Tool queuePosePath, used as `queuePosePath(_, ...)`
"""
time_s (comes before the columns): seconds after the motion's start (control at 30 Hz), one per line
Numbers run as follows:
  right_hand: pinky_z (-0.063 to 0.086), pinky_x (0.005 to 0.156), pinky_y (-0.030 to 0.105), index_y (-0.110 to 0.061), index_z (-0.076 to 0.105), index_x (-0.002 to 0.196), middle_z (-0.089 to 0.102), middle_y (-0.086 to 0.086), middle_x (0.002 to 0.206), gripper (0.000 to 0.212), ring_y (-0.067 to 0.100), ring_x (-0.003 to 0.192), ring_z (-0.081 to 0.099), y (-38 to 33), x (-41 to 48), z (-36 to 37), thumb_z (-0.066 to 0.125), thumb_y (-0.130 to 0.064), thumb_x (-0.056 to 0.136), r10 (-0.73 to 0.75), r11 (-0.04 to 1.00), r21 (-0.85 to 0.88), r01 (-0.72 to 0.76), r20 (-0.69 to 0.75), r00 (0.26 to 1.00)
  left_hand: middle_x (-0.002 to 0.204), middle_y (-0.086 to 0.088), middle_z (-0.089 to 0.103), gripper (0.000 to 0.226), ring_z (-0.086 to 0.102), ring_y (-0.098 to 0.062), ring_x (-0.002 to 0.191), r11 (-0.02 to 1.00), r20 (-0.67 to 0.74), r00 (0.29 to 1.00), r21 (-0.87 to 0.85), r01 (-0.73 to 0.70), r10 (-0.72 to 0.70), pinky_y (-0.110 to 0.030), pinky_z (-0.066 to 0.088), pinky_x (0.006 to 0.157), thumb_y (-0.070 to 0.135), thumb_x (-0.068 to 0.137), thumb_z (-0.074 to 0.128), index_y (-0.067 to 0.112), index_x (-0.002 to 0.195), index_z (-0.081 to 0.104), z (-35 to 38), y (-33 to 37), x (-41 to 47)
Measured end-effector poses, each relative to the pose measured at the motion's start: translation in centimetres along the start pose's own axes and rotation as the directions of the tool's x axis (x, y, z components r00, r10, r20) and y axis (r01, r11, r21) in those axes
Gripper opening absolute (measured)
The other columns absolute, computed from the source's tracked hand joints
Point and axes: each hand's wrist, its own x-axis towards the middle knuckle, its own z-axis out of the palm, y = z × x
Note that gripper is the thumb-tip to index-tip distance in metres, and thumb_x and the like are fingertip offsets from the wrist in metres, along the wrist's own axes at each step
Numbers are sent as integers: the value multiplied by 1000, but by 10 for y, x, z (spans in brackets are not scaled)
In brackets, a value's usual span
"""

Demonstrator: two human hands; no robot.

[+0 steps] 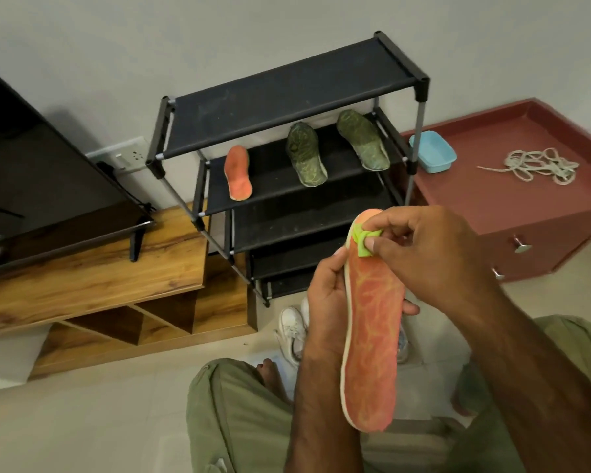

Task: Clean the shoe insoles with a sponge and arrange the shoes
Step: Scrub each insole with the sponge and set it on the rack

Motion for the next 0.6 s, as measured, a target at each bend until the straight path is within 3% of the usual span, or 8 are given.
queuePosePath(0.17, 58, 77, 40, -43, 77, 98, 70, -20, 79, 15, 4, 78, 66, -3, 5, 0, 78, -33, 86, -22, 999, 26, 23, -40, 999, 100, -21, 72, 58, 70, -37, 64, 1000, -9, 1000, -4, -30, 30, -38, 60, 64, 40, 99, 35, -2, 130, 61, 1, 6, -2)
queuePosePath(0.2, 58, 76, 39, -43, 77, 99, 69, -20, 79, 15, 4, 78, 66, -4, 5, 1, 77, -34, 87, -25, 1000, 16, 26, -48, 999, 96, -21, 73, 57, 71, -35, 62, 999, -29, 999, -2, -41, 41, -36, 61, 62, 39, 100, 34, -3, 124, 65, 2, 7, -2)
queuePosePath(0.3, 58, 67, 32, -48, 75, 95, 70, -24, 81, 14, 3, 68, 68, -5, 1, 2, 76, -37, 87, -67, 998, -8, 67, 55, 996, 67, -14, 72, 67, 68, -22, 49, 996, -65, 996, 67, -58, 62, -26, 56, 47, 27, 106, 25, 3, 75, 79, -2, 2, 0)
queuePosePath(0.33, 57, 65, 30, -49, 75, 95, 70, -25, 81, 14, 2, 68, 68, -5, 0, 1, 77, -38, 86, -72, 997, -9, 74, 104, 992, 66, -13, 72, 69, 69, -21, 49, 997, -48, 997, 61, -50, 53, -26, 56, 48, 28, 106, 24, 4, 73, 80, -3, 1, 1)
queuePosePath(0.4, 57, 69, 33, -47, 76, 97, 69, -24, 78, 15, -1, 73, 66, -3, 3, 0, 77, -38, 85, -60, 998, -21, 62, 98, 993, 78, -20, 73, 61, 71, -29, 58, 997, 23, 999, 57, -42, 41, -32, 56, 58, 40, 101, 33, -2, 102, 78, -9, -2, 3)
queuePosePath(0.47, 57, 72, 36, -44, 76, 97, 68, -22, 74, 14, 1, 74, 64, 0, 10, -3, 76, -34, 87, -22, 1000, -15, 22, -8, 1000, 87, -25, 69, 65, 70, -36, 63, 999, 37, 999, 32, -11, 10, -35, 54, 63, 47, 93, 44, -5, 125, 65, -12, -4, 2)
queuePosePath(0.53, 58, 72, 38, -42, 77, 99, 67, -21, 73, 15, 3, 74, 64, 0, 13, -3, 74, -32, 88, -13, 1000, -8, 13, -60, 998, 89, -25, 68, 61, 70, -38, 63, 999, 27, 999, 38, -19, 18, -36, 54, 65, 47, 93, 45, -2, 122, 67, -8, -3, 1)
queuePosePath(0.6, 58, 72, 39, -43, 76, 98, 68, -21, 75, 15, 2, 74, 65, 0, 11, 0, 75, -34, 86, -42, 999, -3, 42, 18, 999, 80, -21, 70, 57, 69, -34, 57, 998, 9, 999, 47, -50, 49, -34, 55, 60, 40, 100, 36, 1, 102, 77, -5, -3, 1)
